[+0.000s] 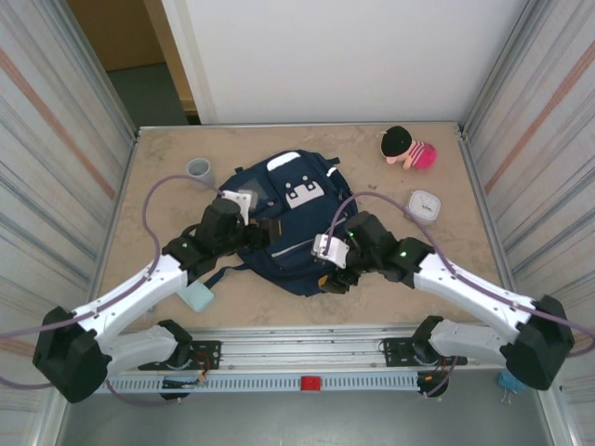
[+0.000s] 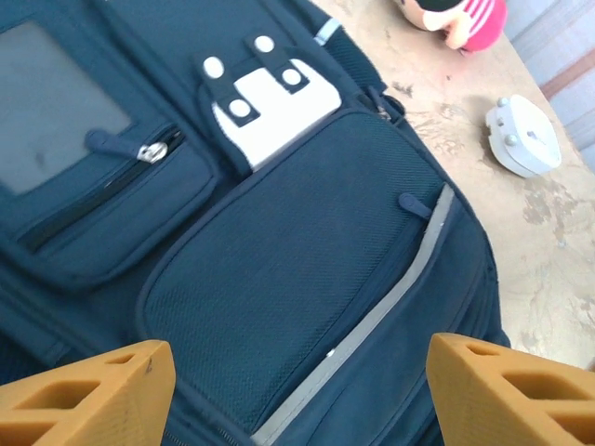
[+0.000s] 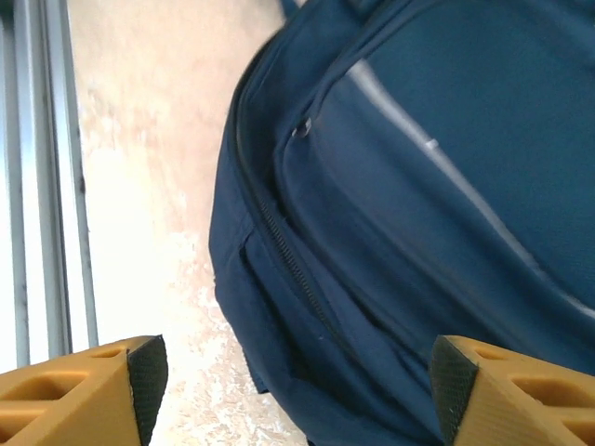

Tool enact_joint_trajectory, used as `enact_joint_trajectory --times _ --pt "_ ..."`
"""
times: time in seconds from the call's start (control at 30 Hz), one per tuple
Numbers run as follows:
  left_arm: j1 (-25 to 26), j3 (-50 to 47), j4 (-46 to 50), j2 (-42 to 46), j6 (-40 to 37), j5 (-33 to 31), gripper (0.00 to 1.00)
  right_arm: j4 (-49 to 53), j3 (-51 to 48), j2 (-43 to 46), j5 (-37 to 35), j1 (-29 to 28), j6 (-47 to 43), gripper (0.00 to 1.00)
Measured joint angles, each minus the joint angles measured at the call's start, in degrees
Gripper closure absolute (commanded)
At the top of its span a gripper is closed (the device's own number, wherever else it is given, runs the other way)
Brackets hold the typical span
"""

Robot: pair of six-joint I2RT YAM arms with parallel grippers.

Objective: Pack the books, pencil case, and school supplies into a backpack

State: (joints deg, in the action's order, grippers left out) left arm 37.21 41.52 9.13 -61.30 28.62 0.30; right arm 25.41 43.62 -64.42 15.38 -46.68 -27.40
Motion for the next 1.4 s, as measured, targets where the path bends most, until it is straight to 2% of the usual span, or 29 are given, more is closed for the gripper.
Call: enact_joint_trajectory --times 0.2,0.3,0.37,0.5,0.6,0.77,0.87,0.97,1.1,1.33,1.4 --pt "-0.92 -4.11 -0.04 4.72 3.82 -1.64 0.29 -6.38 -3.02 -6.82 -0.07 -0.26 -3.34 0.25" --pt "-1.36 -4.70 -0.44 5.27 5.03 -1.73 0.29 -9.31 -3.04 -10.40 -0.09 -0.26 -4.90 0.31" --pt "-1.62 -5.25 -0.57 5.35 5.88 -1.70 0.29 -11.10 -3.08 -12.52 -0.13 -0.31 -5.86 0.42" --pt "-2.05 -6.82 -0.85 5.51 7.41 -1.70 0.31 -15.17 -4.81 -13.77 -0.31 -0.35 -8.04 0.86" --pt "-2.56 -7.43 -0.33 6.62 7.69 -1.73 0.30 -14.91 -4.83 -12.85 0.48 0.28 -7.58 1.00" --pt "-6.05 -8.17 0.20 11.04 7.69 -0.46 0.29 -9.16 -1.05 -5.79 8.07 7.87 -6.45 1.00" --pt "-10.01 -9.79 -0.13 13.49 7.89 1.70 0.30 -5.53 4.48 -2.36 12.98 13.51 -6.47 1.00" --pt "-11.63 -12.15 -1.62 13.66 7.52 3.54 0.31 -3.91 9.84 -1.20 16.44 17.38 -6.49 1.00" --pt "-11.61 -14.84 -5.18 10.58 6.12 5.79 0.33 -2.36 14.08 -1.29 19.80 19.61 -6.51 1.00" --pt "-11.78 -15.23 -10.27 2.08 1.81 6.14 0.38 -1.14 16.46 -3.39 23.23 20.20 -6.54 1.00" --pt "-12.04 -15.23 -11.69 0.20 -0.68 6.14 0.43 -0.92 16.50 -3.72 23.76 20.44 -6.54 1.00"
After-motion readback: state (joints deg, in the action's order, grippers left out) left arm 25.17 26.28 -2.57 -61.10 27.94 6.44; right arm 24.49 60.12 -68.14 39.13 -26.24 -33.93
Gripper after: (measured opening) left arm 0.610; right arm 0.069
